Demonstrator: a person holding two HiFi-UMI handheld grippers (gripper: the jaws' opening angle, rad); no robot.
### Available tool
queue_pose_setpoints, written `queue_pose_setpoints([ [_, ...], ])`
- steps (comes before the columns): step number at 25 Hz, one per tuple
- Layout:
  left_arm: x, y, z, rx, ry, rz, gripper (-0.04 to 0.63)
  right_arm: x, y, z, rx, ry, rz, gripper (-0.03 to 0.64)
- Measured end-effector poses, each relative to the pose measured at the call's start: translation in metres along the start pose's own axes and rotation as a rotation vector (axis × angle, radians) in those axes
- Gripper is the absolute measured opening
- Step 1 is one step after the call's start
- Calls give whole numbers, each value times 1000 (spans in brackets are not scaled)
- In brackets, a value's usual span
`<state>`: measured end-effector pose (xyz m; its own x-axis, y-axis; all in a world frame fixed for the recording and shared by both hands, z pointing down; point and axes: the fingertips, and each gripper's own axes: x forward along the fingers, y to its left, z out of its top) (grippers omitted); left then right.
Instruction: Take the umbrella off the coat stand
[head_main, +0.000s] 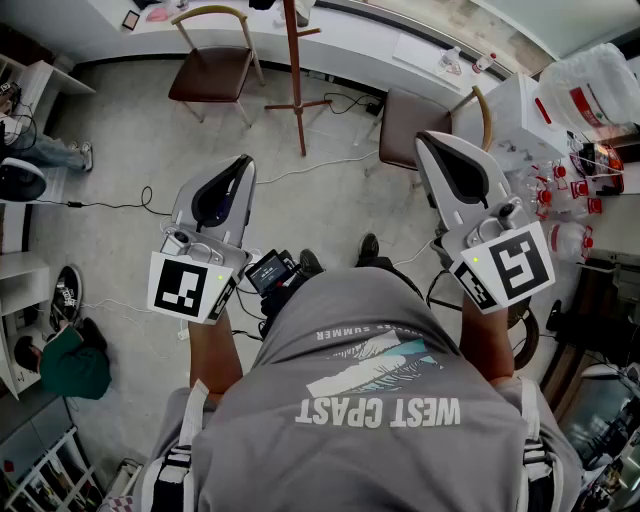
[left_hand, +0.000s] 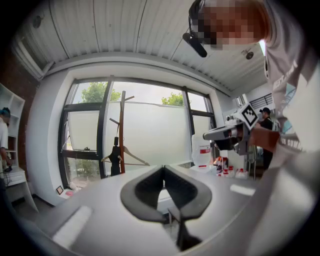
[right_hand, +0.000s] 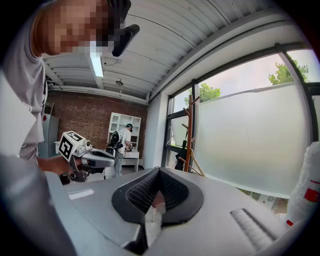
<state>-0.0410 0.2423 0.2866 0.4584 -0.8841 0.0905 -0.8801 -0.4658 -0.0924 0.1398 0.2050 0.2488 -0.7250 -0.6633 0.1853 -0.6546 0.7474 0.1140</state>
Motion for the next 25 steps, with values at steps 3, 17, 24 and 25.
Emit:
queue_pose_setpoints([
  [3, -3, -3, -3, -3, 5, -7, 5, -3, 3, 0, 0, 0, -5, -2],
  [17, -15, -1, -7, -6, -6, -18, 4, -7, 11, 1, 2, 0, -31, 0],
  [24, -15, 3, -11, -16, -16, -32, 4, -6, 12, 3, 39, -15, -55, 0],
  [25, -14, 3, -13, -19, -15, -35, 5, -6, 11, 2, 49, -16, -55, 0],
])
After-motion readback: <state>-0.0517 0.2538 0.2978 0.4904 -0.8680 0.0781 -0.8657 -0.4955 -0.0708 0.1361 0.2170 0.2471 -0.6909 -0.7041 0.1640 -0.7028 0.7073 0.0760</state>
